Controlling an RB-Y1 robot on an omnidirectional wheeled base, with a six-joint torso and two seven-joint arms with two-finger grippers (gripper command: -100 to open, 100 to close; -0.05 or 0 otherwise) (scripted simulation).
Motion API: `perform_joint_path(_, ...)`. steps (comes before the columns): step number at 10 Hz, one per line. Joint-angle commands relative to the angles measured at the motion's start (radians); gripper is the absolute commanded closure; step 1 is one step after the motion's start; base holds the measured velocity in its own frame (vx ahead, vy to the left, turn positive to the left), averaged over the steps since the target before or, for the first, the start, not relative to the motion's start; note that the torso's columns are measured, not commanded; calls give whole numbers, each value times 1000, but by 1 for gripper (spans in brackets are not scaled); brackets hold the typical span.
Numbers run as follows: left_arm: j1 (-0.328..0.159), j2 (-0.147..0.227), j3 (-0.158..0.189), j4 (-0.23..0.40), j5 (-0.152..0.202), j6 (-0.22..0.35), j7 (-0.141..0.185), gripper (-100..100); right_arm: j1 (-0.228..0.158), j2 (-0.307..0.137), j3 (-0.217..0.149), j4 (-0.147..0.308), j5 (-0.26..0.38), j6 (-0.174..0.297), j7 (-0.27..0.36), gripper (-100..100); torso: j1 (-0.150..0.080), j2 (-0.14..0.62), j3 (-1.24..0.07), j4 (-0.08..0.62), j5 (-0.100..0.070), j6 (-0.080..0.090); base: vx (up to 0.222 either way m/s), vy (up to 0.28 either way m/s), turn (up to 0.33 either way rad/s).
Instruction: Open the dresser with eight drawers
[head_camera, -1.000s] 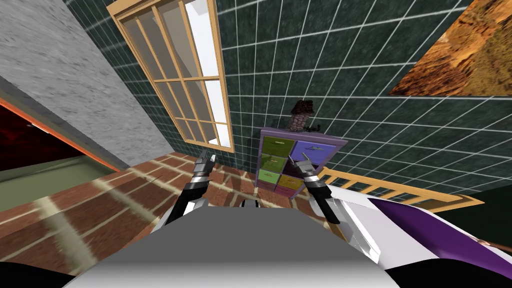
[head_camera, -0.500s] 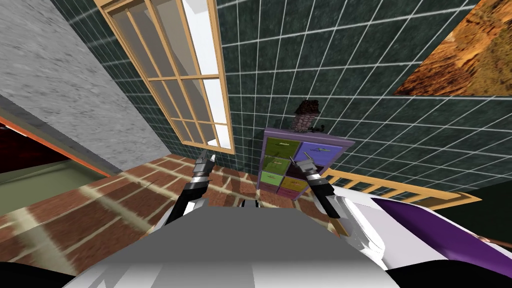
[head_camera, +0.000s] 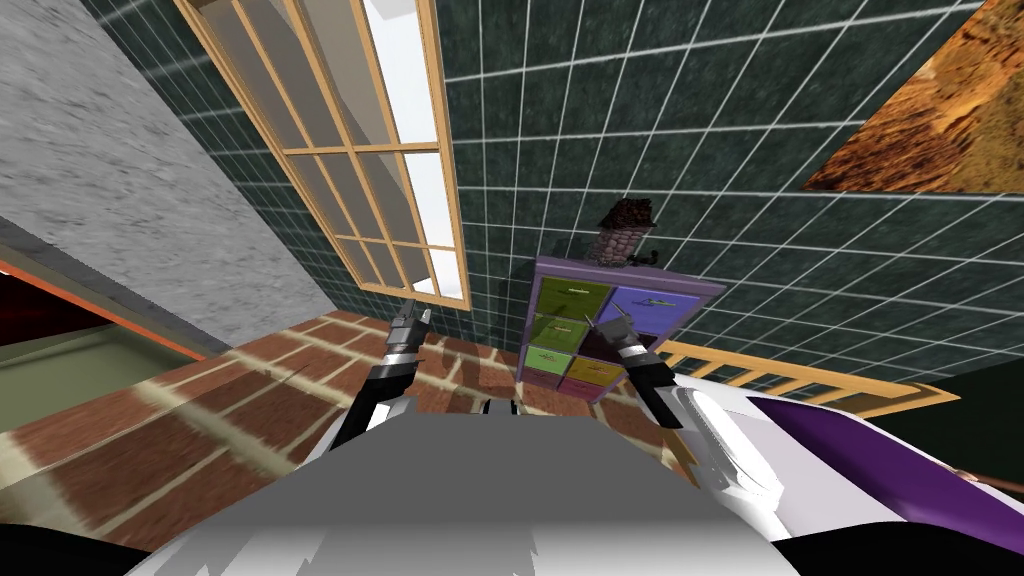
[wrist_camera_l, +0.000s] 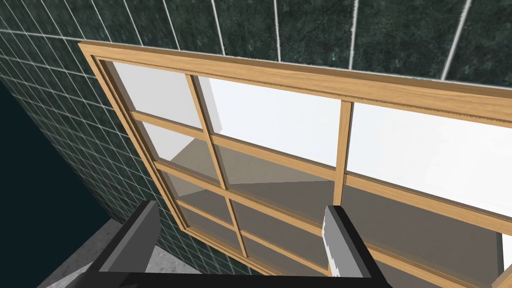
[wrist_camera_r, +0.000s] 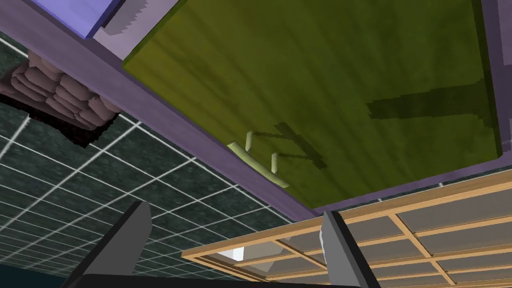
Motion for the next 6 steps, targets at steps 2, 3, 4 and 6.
perform_joint_path(2, 0, 0, 0, 0, 0, 0, 0, 0, -19, -37, -30, 32, 93, 21, 83, -100, 2, -2, -1, 0, 1, 0, 65, 95, -32)
perform_joint_path(3, 0, 0, 0, 0, 0, 0, 0, 0, -26, -52, -42, 45, 126, 28, 112, -100, 0, -1, -1, 0, 0, 0, 63, 77, -27)
perform_joint_path(4, 0, 0, 0, 0, 0, 0, 0, 0, -32, -66, -53, 56, 155, 34, 140, -100, -1, -1, 0, 0, 0, 0, 61, 94, -43)
perform_joint_path(6, 0, 0, 0, 0, 0, 0, 0, 0, -44, -91, -73, 76, 212, 46, 188, -100, 1, 0, 0, 0, 0, 0, 57, 100, -44)
